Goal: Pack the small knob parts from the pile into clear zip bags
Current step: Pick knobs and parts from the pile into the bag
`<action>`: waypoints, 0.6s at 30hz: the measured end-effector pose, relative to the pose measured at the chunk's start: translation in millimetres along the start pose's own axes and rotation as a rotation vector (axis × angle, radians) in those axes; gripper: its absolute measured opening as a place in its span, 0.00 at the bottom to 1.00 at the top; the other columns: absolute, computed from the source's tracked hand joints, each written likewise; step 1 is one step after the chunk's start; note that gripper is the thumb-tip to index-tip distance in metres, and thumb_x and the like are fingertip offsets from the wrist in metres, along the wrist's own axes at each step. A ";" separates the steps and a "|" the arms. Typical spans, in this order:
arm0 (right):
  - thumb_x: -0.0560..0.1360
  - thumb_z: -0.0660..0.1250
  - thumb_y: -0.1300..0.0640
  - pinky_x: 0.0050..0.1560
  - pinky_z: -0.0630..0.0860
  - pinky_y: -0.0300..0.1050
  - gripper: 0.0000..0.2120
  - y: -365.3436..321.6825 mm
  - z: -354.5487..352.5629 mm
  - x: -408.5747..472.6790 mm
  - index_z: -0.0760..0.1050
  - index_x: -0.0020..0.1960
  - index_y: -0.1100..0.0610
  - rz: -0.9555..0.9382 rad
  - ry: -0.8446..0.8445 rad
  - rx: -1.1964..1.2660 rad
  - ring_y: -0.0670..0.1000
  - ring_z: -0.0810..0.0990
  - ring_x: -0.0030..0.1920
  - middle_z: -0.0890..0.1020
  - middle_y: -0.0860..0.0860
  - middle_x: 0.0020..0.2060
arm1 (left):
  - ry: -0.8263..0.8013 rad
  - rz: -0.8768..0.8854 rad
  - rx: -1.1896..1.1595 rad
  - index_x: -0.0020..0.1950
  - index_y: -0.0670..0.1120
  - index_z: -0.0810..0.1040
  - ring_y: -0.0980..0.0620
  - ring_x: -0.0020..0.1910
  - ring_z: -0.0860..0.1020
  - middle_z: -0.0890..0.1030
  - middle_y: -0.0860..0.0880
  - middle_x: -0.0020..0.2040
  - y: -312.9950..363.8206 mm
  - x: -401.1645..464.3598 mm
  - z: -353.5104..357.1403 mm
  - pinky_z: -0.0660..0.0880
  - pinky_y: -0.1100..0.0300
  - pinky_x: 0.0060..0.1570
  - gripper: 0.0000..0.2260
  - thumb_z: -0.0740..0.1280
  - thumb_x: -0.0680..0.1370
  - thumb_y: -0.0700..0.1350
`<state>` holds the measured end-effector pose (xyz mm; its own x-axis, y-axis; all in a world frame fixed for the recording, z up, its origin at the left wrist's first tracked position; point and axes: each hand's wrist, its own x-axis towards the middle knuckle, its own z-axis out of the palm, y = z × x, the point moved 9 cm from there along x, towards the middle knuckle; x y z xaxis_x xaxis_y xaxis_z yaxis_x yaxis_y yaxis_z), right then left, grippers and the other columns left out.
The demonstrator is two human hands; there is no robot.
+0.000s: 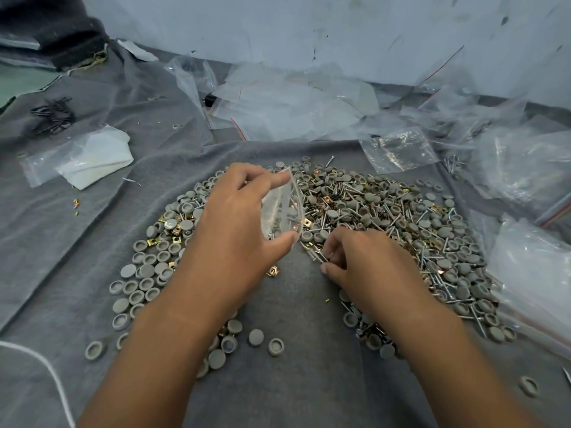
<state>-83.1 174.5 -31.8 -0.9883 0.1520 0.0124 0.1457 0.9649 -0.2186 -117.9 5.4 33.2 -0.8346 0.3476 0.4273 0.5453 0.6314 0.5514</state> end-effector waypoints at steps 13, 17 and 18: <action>0.79 0.63 0.46 0.41 0.68 0.44 0.06 -10.5 3.3 -6.3 0.76 0.50 0.47 -0.068 0.011 -0.109 0.47 0.74 0.47 0.78 0.43 0.46 | -0.012 -0.023 -0.005 0.72 0.53 0.74 0.58 0.53 0.70 0.72 0.56 0.60 -1.0 0.3 -1.3 0.66 0.65 0.57 0.33 0.79 0.68 0.48; 0.81 0.66 0.47 0.35 0.73 0.32 0.04 0.8 -18.9 -2.7 0.76 0.46 0.44 -0.011 0.071 0.365 0.39 0.78 0.37 0.80 0.41 0.38 | -0.022 -0.010 -0.002 0.72 0.53 0.74 0.58 0.53 0.70 0.71 0.58 0.59 0.3 -0.5 1.0 0.66 0.64 0.56 0.32 0.78 0.69 0.48; 0.80 0.68 0.49 0.36 0.72 0.30 0.05 -0.2 -32.9 -2.5 0.76 0.46 0.44 -0.045 0.143 0.482 0.38 0.78 0.37 0.80 0.41 0.36 | -0.025 -0.007 -0.003 0.72 0.53 0.74 0.58 0.53 0.70 0.71 0.58 0.59 0.7 -0.5 2.0 0.66 0.64 0.56 0.32 0.78 0.69 0.48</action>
<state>-79.2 180.9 0.3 -0.9721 0.1731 0.1584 0.0324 0.7675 -0.6402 -117.3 7.0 31.9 -0.8399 0.3604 0.4057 0.5398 0.6319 0.5561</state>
